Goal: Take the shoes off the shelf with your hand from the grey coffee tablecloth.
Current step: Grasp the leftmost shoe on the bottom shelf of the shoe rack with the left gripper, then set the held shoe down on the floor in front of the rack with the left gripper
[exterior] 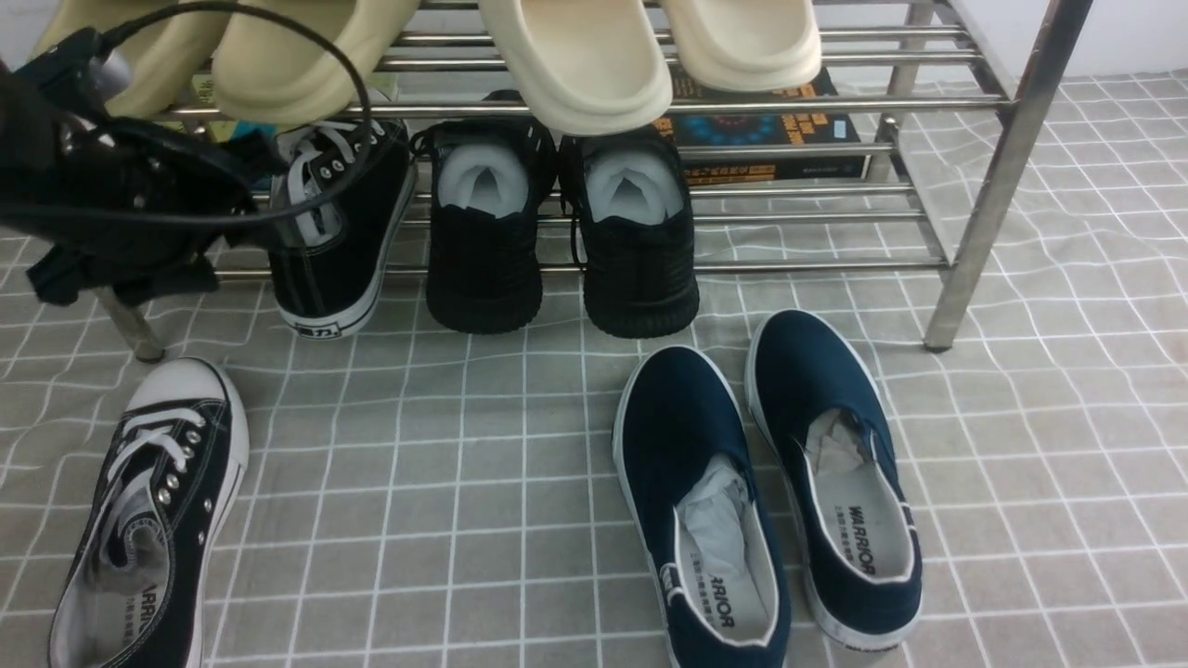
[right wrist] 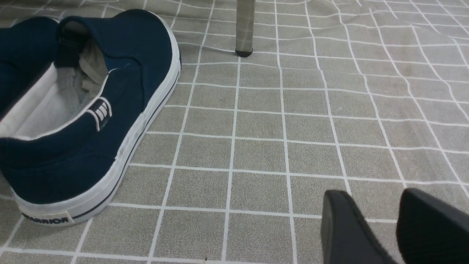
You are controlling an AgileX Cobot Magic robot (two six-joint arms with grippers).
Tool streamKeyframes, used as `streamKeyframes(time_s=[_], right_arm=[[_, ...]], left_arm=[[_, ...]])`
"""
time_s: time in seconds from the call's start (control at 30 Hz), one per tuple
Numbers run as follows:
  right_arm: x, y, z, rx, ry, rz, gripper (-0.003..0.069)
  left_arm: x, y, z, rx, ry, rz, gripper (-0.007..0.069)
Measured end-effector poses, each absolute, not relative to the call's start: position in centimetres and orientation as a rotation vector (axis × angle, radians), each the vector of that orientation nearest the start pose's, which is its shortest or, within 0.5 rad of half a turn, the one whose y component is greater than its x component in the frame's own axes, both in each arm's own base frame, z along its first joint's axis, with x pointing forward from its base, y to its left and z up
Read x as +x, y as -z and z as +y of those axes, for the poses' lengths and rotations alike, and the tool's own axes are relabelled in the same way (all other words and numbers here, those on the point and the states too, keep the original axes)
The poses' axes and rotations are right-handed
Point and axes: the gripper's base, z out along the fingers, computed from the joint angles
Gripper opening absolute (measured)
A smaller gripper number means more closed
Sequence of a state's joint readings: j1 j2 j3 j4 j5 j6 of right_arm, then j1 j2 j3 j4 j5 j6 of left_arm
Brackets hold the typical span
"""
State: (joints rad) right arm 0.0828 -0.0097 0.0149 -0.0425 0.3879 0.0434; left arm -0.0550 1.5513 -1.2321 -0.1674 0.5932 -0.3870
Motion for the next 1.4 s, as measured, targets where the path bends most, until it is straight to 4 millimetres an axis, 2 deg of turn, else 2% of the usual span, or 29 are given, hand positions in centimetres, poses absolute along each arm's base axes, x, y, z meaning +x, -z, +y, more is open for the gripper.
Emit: streamKeyframes(time_s=[0.17, 0.2, 0.4, 0.5, 0.57, 0.67, 0.73, 0.8, 0.87, 0.9, 0.93, 1.0, 1.03, 1.07, 1.1, 1.2, 1.27, 1.4], right_arm=[[5.2, -17.4, 0.3, -0.063, -0.045, 1.876, 0.0239], [5.2, -17.4, 0.3, -0.063, -0.045, 1.876, 0.0239], [5.2, -17.4, 0.3, -0.063, -0.045, 1.876, 0.0239], [5.2, -17.4, 0.3, -0.063, -0.045, 1.876, 0.0239], [5.2, -17.4, 0.3, -0.063, -0.045, 1.876, 0.0239], [5.2, -17.4, 0.3, -0.063, -0.045, 1.876, 0.0239], [5.2, -17.4, 0.3, -0.063, -0.045, 1.876, 0.0239], [5.2, -17.4, 0.3, -0.063, -0.045, 1.876, 0.0239], [5.2, -17.4, 0.3, -0.063, -0.045, 1.876, 0.0239], [5.2, -17.4, 0.3, -0.063, -0.045, 1.876, 0.0239], [5.2, -17.4, 0.3, -0.063, -0.045, 1.876, 0.0239], [5.2, -17.4, 0.3, -0.063, -0.045, 1.876, 0.0239], [5.2, -17.4, 0.3, -0.063, -0.045, 1.876, 0.0239], [5.2, -17.4, 0.3, -0.063, -0.045, 1.876, 0.0239], [5.2, -17.4, 0.3, -0.063, -0.045, 1.876, 0.0239], [5.2, -17.4, 0.3, -0.062, -0.045, 1.876, 0.0239], [5.2, -17.4, 0.3, -0.062, -0.045, 1.876, 0.0239], [5.2, -17.4, 0.3, -0.063, -0.045, 1.876, 0.0239]], left_arm=[[36.9, -29.6, -2.8, -0.521, 0.381, 2.339, 0.0424], [37.5, -28.9, -2.8, -0.526, 0.378, 2.350, 0.0423], [38.7, -25.9, -2.9, -0.548, 0.359, 2.426, 0.0407], [39.0, -25.3, -3.0, -0.562, 0.366, 2.434, 0.0375], [39.2, -24.9, -3.0, -0.574, 0.374, 2.445, 0.0314], [39.0, -24.5, -3.0, -0.571, 0.357, 2.495, 0.0122], [38.7, -24.6, -3.0, -0.561, 0.346, 2.517, 0.0054], [37.9, -25.1, -3.1, -0.562, 0.343, 2.564, 0.0023], [37.1, -25.6, -3.1, -0.559, 0.338, 2.599, 0.0019], [35.9, -26.6, -3.0, -0.550, 0.321, 2.645, 0.0018], [35.9, -26.6, -3.0, -0.550, 0.319, 2.645, 0.0018], [33.9, -28.2, -2.6, -0.523, 0.254, 2.664, 0.0018], [33.7, -28.3, -2.6, -0.526, 0.255, 2.663, 0.0018], [32.4, -28.7, -2.2, -0.535, 0.216, 2.662, 0.0018], [32.0, -28.7, -2.2, -0.539, 0.212, 2.664, 0.0018], [29.1, -28.1, -2.1, -0.561, 0.171, 2.694, 0.0018], [26.9, -27.0, -2.4, -0.576, 0.152, 2.728, 0.0018], [24.9, -26.1, -3.7, -0.611, 0.189, 2.719, 0.0018]])
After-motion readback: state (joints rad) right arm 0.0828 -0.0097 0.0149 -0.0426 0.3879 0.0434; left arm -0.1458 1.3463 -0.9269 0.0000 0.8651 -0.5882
